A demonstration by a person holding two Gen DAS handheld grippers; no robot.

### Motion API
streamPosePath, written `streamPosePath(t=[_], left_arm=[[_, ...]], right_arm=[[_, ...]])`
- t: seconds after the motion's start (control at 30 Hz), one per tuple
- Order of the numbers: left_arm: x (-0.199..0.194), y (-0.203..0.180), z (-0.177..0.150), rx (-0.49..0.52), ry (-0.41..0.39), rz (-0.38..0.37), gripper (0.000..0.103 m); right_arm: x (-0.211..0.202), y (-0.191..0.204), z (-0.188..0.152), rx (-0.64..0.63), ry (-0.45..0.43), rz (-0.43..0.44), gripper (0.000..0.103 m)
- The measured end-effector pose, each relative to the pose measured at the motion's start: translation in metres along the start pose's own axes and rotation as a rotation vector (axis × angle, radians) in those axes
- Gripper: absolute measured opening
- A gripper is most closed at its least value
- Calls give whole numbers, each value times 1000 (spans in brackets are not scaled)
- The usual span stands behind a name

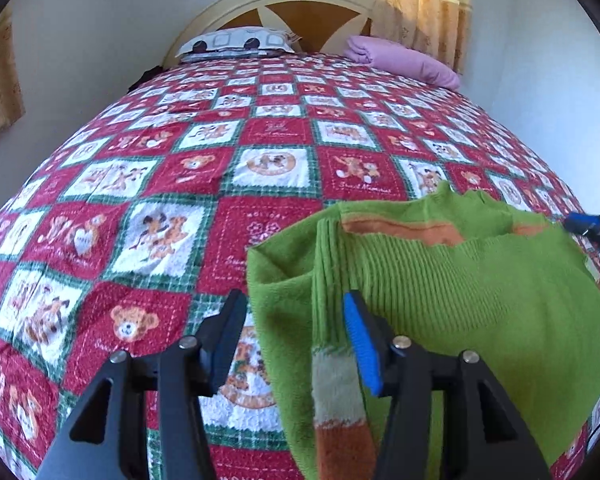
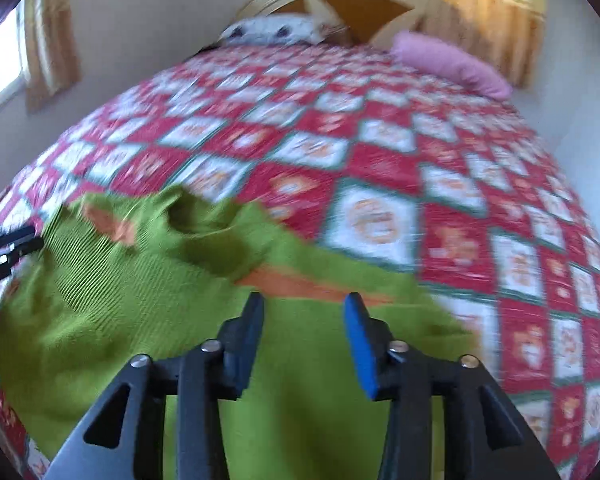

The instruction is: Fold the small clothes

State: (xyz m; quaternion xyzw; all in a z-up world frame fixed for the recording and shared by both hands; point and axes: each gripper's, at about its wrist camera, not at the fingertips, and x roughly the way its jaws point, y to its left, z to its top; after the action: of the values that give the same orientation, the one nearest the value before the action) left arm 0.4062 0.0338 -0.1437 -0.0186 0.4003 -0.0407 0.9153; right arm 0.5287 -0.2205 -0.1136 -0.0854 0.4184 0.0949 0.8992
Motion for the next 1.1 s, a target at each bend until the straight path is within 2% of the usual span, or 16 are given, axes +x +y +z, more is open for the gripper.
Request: streamPosePath(t=[0.1, 0.2, 0.3, 0.33, 0.37, 0.4, 0.43, 0.47, 0.57, 0.67, 0.83, 0.93, 0.97, 1.03, 1.07, 1.1], left_arm=[[7, -4, 3, 3, 18, -14, 53], [13, -8, 3, 2, 38, -28, 49], [17, -11, 3, 10, 57, -58, 27], [18, -12, 4, 17, 65, -65, 10], [17, -13, 4, 26, 68, -58, 6], [15, -15, 6, 37, 62, -57, 5], [12, -16, 7, 45, 49, -54, 4], [4, -17, 9, 53, 16, -39, 4], [-19, -16, 18, 36, -76, -57, 4], [-28, -16, 26, 33, -114, -50, 4], [3, -16, 28, 34, -69, 5, 4], [38, -18, 19, 42, 29, 24, 5], [39, -18, 18, 44, 37, 34, 8], [35, -19, 20, 44, 28, 47, 12], [29, -19, 20, 44, 18, 52, 14], [22, -18, 21, 42, 8, 56, 18]], right_arm=[[-11, -34, -5, 90, -5, -8, 43], [-3, -45, -11, 122, 26, 18, 43], [17, -38, -21, 94, 96, 31, 43], [23, -34, -24, 68, 117, -4, 43], [26, -29, -27, 45, 121, -35, 42], [25, -26, -28, 30, 113, -49, 24], [22, -23, -28, 19, 104, -58, 9], [18, -22, -26, 15, 90, -73, 7], [-4, -25, -20, 22, 21, -86, 6], [-23, -33, -10, 54, -46, -85, 6], [-12, -40, -6, 90, -52, -124, 6], [16, -44, -14, 108, 2, -155, 6], [26, -45, -17, 116, 34, -155, 6], [37, -48, -22, 130, 82, -142, 7], [33, -50, -21, 137, 67, -146, 13], [30, -51, -20, 142, 63, -151, 27]])
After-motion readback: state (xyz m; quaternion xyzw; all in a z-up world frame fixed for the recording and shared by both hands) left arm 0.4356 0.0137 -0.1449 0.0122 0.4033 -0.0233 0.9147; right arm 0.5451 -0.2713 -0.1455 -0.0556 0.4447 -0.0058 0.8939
